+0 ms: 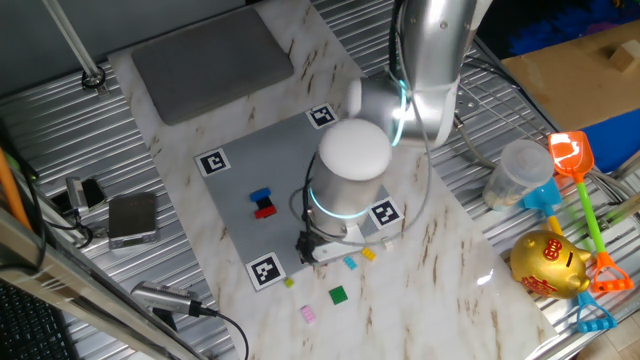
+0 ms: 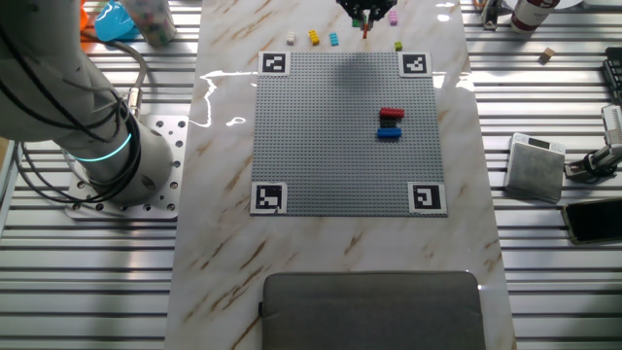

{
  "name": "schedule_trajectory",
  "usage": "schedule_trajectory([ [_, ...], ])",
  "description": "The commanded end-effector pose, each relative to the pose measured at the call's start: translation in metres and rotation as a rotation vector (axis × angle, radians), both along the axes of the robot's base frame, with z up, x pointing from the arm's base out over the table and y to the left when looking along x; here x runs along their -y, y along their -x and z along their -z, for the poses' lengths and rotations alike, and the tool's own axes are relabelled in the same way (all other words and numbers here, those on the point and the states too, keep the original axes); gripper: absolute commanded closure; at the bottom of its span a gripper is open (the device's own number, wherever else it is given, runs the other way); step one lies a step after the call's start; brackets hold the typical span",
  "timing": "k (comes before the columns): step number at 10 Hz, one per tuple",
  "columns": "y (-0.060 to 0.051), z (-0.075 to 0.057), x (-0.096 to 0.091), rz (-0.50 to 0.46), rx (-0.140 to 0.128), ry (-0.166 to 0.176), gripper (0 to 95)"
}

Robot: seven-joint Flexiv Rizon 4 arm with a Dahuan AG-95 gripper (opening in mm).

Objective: Build with small Lego blocks

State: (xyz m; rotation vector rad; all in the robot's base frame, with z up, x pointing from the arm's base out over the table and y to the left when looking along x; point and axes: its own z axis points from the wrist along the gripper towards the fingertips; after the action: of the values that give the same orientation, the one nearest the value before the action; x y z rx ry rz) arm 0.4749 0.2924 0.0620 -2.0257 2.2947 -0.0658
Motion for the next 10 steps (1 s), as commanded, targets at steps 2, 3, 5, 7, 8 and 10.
schedule_trajectory([
  [2,0.0,0.002,0.009,-0.013,0.001,0.003,95.0],
  [3,0.002,0.003,0.014,-0.019,0.0,0.003,95.0],
  [5,0.004,0.006,0.018,-0.022,0.001,0.003,95.0],
  [7,0.006,0.004,0.02,-0.034,0.004,0.015,95.0],
  [8,0.006,0.004,0.02,-0.034,0.004,0.017,95.0],
  [10,0.006,0.004,0.02,0.004,-0.009,0.028,95.0],
])
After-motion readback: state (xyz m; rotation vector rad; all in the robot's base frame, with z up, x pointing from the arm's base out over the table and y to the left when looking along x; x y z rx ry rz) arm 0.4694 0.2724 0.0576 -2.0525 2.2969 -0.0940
